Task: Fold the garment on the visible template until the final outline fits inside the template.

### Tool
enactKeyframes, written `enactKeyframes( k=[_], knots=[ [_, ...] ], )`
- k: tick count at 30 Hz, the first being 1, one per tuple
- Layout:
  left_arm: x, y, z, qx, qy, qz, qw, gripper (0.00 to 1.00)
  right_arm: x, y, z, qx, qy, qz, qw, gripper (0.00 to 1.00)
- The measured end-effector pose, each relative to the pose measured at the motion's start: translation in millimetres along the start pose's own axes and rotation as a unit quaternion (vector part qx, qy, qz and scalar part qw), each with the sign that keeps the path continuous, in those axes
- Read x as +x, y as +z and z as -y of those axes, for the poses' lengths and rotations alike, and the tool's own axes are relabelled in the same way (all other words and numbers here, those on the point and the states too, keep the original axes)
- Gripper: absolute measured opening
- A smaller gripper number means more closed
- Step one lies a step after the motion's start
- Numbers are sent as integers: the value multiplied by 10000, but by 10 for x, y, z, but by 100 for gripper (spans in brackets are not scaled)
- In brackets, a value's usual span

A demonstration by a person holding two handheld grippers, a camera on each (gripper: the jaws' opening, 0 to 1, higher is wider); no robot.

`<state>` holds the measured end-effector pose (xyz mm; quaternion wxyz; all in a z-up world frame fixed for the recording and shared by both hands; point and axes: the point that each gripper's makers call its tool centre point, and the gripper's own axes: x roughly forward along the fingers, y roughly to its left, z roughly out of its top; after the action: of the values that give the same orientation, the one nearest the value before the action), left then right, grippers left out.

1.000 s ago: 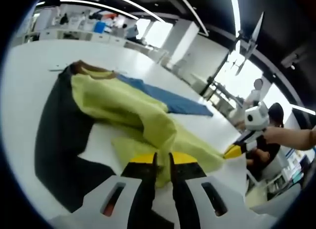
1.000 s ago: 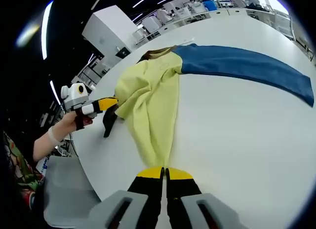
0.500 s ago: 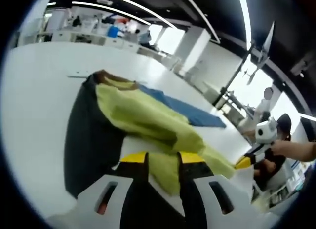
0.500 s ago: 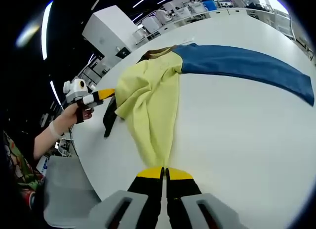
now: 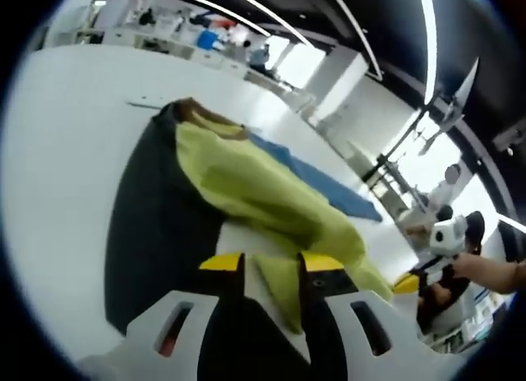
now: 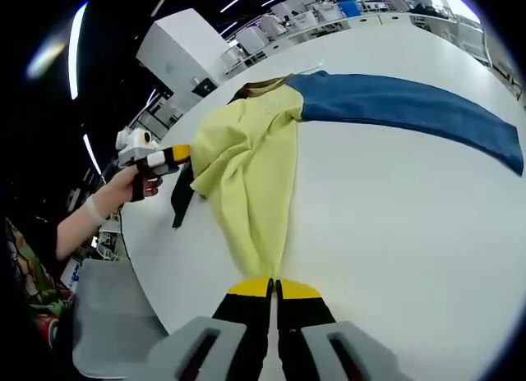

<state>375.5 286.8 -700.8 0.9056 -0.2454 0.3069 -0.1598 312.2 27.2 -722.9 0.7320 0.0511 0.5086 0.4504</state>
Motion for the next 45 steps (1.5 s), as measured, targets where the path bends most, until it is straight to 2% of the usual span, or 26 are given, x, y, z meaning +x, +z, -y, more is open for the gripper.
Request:
enactKeyframes(
  k=[8, 17, 26, 32, 37, 45],
  knots=[
    [61, -32, -29, -203, -17, -135, 9997, 17, 4, -5, 0, 10, 3, -5, 10000, 0],
    [127, -97, -50, -348, 9, -262, 9990, 16, -11, -2, -13, 15, 11, 16, 10000, 0],
    [144, -173, -20, -441, -15, -397, 9982, 2, -15, -4, -10, 15, 4, 17, 10000, 0],
    [127, -194, 6, -435, -56, -425, 9981, 0, -22, 2, -12, 25, 4, 32, 10000, 0],
    [45, -187, 26, -485, -69, -325, 9983, 0, -31, 7, -19, 29, 9, 38, 10000, 0],
    [-197, -143, 50, -512, -17, -48, 9987, 0, -67, 29, -54, 8, 17, 76, 10000, 0]
  ],
)
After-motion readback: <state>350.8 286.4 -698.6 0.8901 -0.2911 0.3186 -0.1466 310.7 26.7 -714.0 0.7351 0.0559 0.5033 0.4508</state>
